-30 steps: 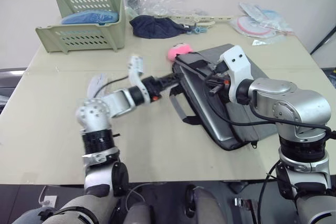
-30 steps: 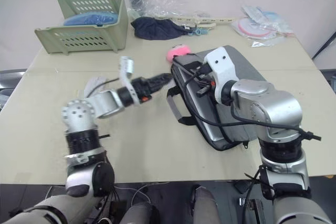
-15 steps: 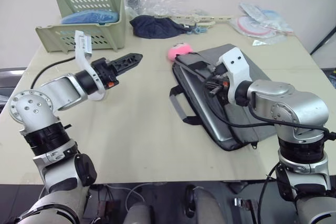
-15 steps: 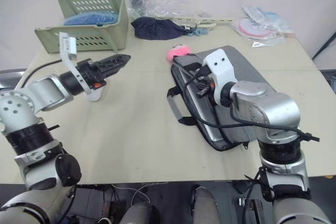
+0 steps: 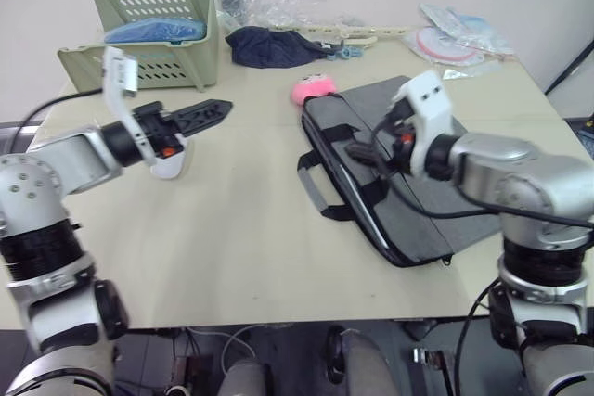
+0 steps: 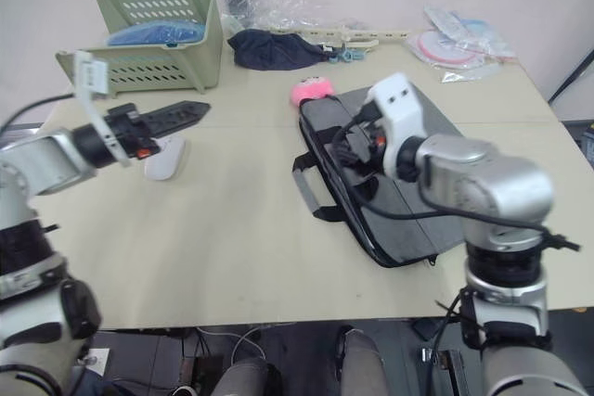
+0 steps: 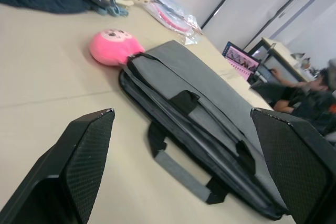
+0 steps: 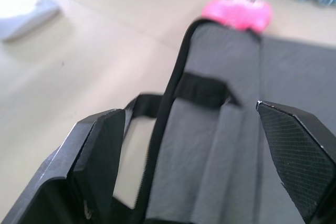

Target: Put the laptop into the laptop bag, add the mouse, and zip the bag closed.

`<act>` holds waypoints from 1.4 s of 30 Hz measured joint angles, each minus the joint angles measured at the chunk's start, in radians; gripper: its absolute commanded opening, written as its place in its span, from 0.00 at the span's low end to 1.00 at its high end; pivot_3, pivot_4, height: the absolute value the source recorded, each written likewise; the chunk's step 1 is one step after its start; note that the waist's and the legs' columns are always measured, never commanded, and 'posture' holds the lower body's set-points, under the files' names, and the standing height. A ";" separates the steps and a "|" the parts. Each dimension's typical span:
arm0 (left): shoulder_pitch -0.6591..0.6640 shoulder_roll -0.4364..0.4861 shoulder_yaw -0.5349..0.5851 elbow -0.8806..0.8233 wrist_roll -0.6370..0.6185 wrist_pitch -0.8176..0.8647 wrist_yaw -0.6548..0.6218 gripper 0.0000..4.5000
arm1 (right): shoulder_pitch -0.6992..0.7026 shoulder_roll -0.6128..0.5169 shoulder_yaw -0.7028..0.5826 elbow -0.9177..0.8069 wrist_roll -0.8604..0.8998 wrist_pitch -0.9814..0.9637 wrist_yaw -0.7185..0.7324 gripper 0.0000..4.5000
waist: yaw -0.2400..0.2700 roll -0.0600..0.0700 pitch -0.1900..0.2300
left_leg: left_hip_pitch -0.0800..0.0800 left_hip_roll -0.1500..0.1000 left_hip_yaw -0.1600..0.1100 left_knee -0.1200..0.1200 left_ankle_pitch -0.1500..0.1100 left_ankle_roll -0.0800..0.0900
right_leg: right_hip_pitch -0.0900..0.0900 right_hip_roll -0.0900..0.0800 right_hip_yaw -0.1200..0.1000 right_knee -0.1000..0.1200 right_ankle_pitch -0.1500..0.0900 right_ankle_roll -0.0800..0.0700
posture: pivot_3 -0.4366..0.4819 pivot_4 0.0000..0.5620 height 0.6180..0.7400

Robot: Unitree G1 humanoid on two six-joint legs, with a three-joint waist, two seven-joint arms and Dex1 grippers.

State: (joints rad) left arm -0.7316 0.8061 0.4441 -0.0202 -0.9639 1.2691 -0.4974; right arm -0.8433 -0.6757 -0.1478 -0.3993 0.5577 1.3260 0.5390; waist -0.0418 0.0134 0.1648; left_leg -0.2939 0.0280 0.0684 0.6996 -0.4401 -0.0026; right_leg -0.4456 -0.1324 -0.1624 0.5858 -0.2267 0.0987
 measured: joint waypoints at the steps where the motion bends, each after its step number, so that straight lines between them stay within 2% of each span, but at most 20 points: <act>1: 0.005 0.058 -0.004 0.012 0.018 -0.020 -0.048 1.00 | -0.008 -0.065 -0.032 0.008 0.021 -0.018 0.049 0.97 | 0.001 0.000 0.000 | 0.000 0.000 0.000 -0.001 0.000 0.000 | 0.000 0.000 0.000 0.000 0.000 0.000 | 0.48 0.27 1.00; 4: 0.012 0.182 -0.025 0.050 0.054 -0.095 -0.195 1.00 | -0.010 -0.224 -0.060 0.061 0.040 -0.116 0.196 0.97 | 0.006 0.000 0.000 | 0.000 0.000 0.002 -0.001 0.000 0.000 | 0.001 0.000 0.000 -0.002 0.000 0.000 | 0.48 0.27 1.00; 8: 0.074 0.321 -0.043 0.079 0.098 -0.182 -0.377 1.00 | 0.014 -0.347 -0.055 0.135 0.049 -0.203 0.345 0.97 | 0.005 0.000 0.001 | 0.000 0.000 0.003 -0.002 0.000 0.000 | 0.000 0.000 0.000 -0.003 0.000 0.000 | 0.48 0.27 1.00; 11: 0.122 0.439 -0.045 0.134 0.117 -0.278 -0.636 1.00 | 0.009 -0.432 -0.046 0.218 0.072 -0.298 0.526 0.97 | 0.005 0.001 0.002 | -0.003 0.001 0.005 -0.001 0.000 -0.001 | 0.000 0.000 0.001 -0.002 0.000 0.000 | 0.48 0.27 1.00; 14: 0.130 0.505 -0.037 0.203 0.129 -0.312 -0.748 1.00 | 0.004 -0.489 -0.032 0.265 0.079 -0.357 0.630 0.97 | 0.005 0.001 0.004 | -0.003 0.002 0.005 -0.001 0.000 -0.001 | 0.000 0.000 0.001 -0.002 0.000 0.000 | 0.48 0.27 1.00; 18: 0.137 0.564 -0.009 0.250 0.133 -0.320 -0.844 1.00 | -0.002 -0.534 -0.005 0.328 0.058 -0.433 0.699 0.97 | 0.008 0.000 0.005 | -0.004 0.002 0.006 -0.001 -0.001 -0.001 | 0.000 0.000 0.001 -0.003 0.000 0.000 | 0.48 0.27 1.00; 22: 0.154 0.572 0.051 0.264 0.127 -0.308 -0.874 1.00 | -0.013 -0.547 0.012 0.359 0.044 -0.467 0.724 0.97 | 0.009 0.001 0.006 | -0.004 0.002 0.006 -0.001 -0.001 -0.001 | -0.001 0.000 0.002 -0.002 0.000 0.000 | 0.48 0.27 1.00; 26: 0.190 0.563 0.058 0.245 0.127 -0.299 -0.874 1.00 | -0.013 -0.543 0.027 0.353 0.044 -0.475 0.724 0.97 | 0.009 0.001 0.008 | -0.004 0.002 0.006 -0.001 -0.001 -0.001 | -0.001 0.000 0.002 -0.002 0.000 0.000 | 0.48 0.27 1.00; 36: 0.186 0.535 0.058 0.239 0.128 -0.315 -0.852 1.00 | -0.034 -0.538 0.032 0.353 0.043 -0.476 0.723 0.97 | 0.010 0.002 0.010 | -0.005 0.002 0.006 -0.001 -0.001 -0.001 | -0.001 0.000 0.002 -0.001 0.000 0.000 | 0.48 0.27 1.00; 39: 0.156 0.499 0.056 0.269 0.142 -0.333 -0.802 1.00 | -0.034 -0.515 0.026 0.342 0.048 -0.465 0.698 0.97 | 0.010 0.002 0.010 | -0.004 0.002 0.006 -0.001 -0.001 -0.001 | -0.001 0.000 0.002 -0.001 0.000 0.000 | 0.48 0.27 1.00; 42: 0.146 0.424 0.034 0.291 0.192 -0.372 -0.694 1.00 | -0.023 -0.442 0.022 0.297 0.064 -0.421 0.620 0.97 | 0.011 0.001 0.010 | -0.004 0.002 0.006 0.000 -0.001 -0.001 | -0.001 0.000 0.002 0.001 0.000 0.000 | 0.48 0.27 1.00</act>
State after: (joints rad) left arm -0.5852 1.2296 0.4783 0.2709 -0.7718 0.8973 -1.1914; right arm -0.8659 -1.1179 -0.1258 -0.1019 0.6221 0.9050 1.1590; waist -0.0308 0.0148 0.1743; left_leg -0.2981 0.0300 0.0745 0.7000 -0.4407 -0.0036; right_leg -0.4466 -0.1326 -0.1601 0.5866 -0.2268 0.0988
